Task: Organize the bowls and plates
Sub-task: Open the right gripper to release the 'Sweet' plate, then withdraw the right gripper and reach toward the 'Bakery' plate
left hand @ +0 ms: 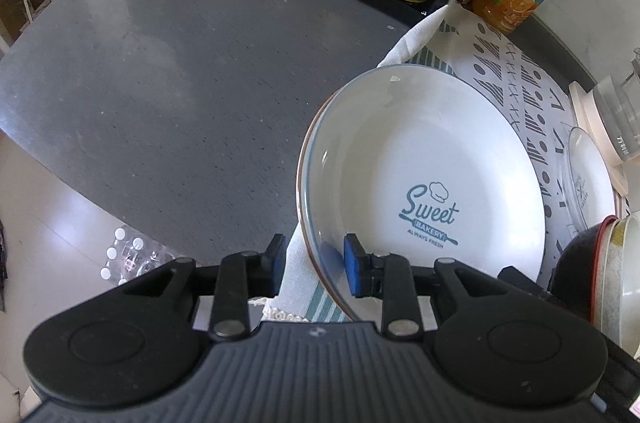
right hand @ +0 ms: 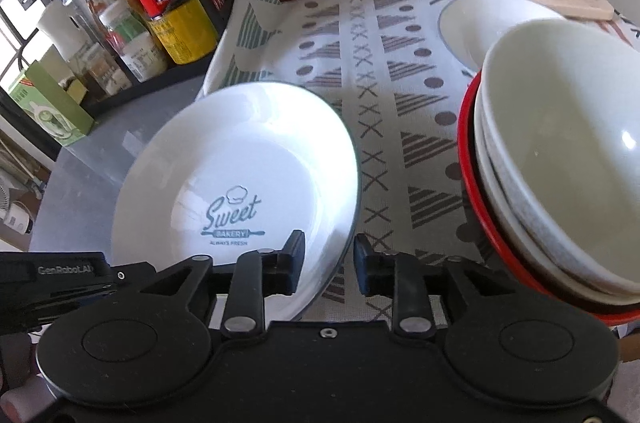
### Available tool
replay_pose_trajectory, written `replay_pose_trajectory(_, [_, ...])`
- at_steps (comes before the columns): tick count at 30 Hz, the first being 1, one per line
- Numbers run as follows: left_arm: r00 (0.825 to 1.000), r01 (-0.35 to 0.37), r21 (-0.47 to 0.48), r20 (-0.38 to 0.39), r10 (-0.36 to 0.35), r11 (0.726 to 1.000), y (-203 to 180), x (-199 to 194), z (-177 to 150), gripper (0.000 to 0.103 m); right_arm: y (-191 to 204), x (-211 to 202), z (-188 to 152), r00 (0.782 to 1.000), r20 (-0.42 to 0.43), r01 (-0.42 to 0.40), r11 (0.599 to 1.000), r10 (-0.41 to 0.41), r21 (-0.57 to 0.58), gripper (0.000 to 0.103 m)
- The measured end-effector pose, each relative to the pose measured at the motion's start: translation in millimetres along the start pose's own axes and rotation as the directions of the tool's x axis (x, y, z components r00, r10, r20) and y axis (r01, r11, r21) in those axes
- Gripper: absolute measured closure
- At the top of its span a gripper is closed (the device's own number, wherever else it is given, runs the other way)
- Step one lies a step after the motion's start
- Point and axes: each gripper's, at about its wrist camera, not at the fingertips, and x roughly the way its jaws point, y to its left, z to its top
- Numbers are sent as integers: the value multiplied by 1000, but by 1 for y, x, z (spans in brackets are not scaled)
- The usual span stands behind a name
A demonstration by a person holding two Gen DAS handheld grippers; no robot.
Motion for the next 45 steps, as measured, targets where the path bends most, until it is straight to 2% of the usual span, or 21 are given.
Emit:
replay_pose_trajectory(3, [1000, -2, -6, 8, 2, 1000, 1, -5, -1, 70, -1, -8, 0, 1000, 17, -8, 1000, 8, 3, 67])
replay_pose_trajectory(5, [1000, 0, -9, 22, 0, 1000, 1, -11, -1, 61, 0, -14, -1, 999, 34, -13, 1000, 13, 3, 60])
replay_pose_trajectory(8, [999, 15, -12, 51, -14, 1000, 2, -22, -5, 54, -1, -24, -3, 998, 57, -27, 1000, 27, -1, 60])
replay_pose_trajectory(12, [997, 31, -8, 78, -30, 1000, 3, -37, -11, 51, -1, -39, -7, 995, 90, -46, 999, 46, 1, 55])
replay_pose_trajectory(16, [993, 44, -14, 108, -42, 999, 4, -51, -18, 44, -2, -60, -7, 988, 142, -67, 998, 66, 3, 46])
replay_pose_trajectory(21, [986, 76, -12, 149, -74, 997, 4, -72, -24, 41, -5, -85, -9, 975, 201, -92, 996, 91, -4, 38])
replay_pose_trajectory(23, [984, 95, -3, 155, -93, 995, 3, -79, -26, 38, -7, -96, -10, 970, 229, -83, 997, 81, -3, 33])
replay_pose_trajectory(28, [972, 140, 22, 185, -142, 990, -2, -97, -32, 19, -15, -126, -11, 954, 296, -53, 999, 52, -2, 14])
replay_pose_trajectory(31, [968, 143, 60, 200, -152, 988, -13, -105, -37, 14, -23, -140, -11, 945, 326, -30, 1000, 28, 2, 6])
replay_pose_trajectory(37, [952, 189, 113, 223, -210, 976, -35, -111, -46, 11, -45, -153, -13, 932, 359, 18, 997, -43, 73, 0])
replay_pose_trajectory(45, [945, 226, 188, 197, -262, 956, -67, -103, -54, 0, -74, -161, -15, 921, 375, 60, 989, -108, 137, 0])
